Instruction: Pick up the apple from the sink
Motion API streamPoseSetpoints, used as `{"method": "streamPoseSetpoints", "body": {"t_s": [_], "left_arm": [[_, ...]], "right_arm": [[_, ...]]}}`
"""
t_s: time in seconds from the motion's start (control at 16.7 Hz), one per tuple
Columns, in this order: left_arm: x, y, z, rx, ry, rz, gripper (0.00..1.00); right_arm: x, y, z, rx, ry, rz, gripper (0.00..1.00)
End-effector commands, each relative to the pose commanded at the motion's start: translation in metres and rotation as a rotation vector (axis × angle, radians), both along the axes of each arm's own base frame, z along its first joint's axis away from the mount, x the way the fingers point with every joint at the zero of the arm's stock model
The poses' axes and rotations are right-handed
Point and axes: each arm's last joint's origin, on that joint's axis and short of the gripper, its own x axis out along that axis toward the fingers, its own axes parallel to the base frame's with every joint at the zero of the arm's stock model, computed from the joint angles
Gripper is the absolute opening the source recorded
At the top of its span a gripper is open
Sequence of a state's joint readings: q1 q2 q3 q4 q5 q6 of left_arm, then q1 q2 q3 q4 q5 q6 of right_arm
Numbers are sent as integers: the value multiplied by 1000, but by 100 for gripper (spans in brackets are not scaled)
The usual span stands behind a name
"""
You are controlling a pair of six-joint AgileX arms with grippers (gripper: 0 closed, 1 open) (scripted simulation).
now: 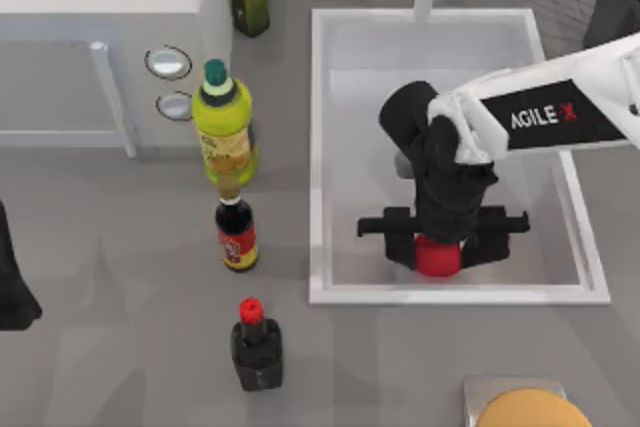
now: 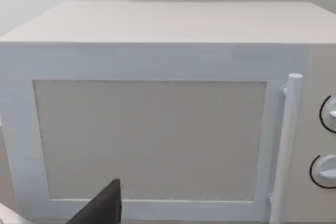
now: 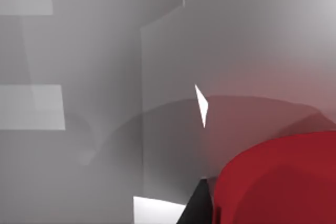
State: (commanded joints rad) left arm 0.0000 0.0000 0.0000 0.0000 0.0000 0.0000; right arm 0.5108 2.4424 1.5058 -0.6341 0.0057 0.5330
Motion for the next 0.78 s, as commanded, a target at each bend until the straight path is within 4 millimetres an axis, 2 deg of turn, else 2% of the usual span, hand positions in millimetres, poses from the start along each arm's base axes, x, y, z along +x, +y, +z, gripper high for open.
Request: {"method": "streamPoseSetpoints", "body": {"t_s": [0.06, 0.12, 0.24, 0.42, 0.6, 0.78], "left_arm": [[0, 0, 0, 0, 0, 0, 100], [0, 0, 0, 0, 0, 0, 100], [0, 0, 0, 0, 0, 0, 100], [0, 0, 0, 0, 0, 0, 100], [0, 0, 0, 0, 0, 0, 100], [0, 0, 0, 0, 0, 0, 100]], "right_arm": [[0, 0, 0, 0, 0, 0, 0], [5, 1, 26, 0, -46, 7, 0], [7, 2, 29, 0, -47, 7, 0], [17, 9, 55, 4, -53, 7, 0], [27, 15, 103, -2, -43, 7, 0], [27, 15, 164, -15, -19, 7, 0]]}}
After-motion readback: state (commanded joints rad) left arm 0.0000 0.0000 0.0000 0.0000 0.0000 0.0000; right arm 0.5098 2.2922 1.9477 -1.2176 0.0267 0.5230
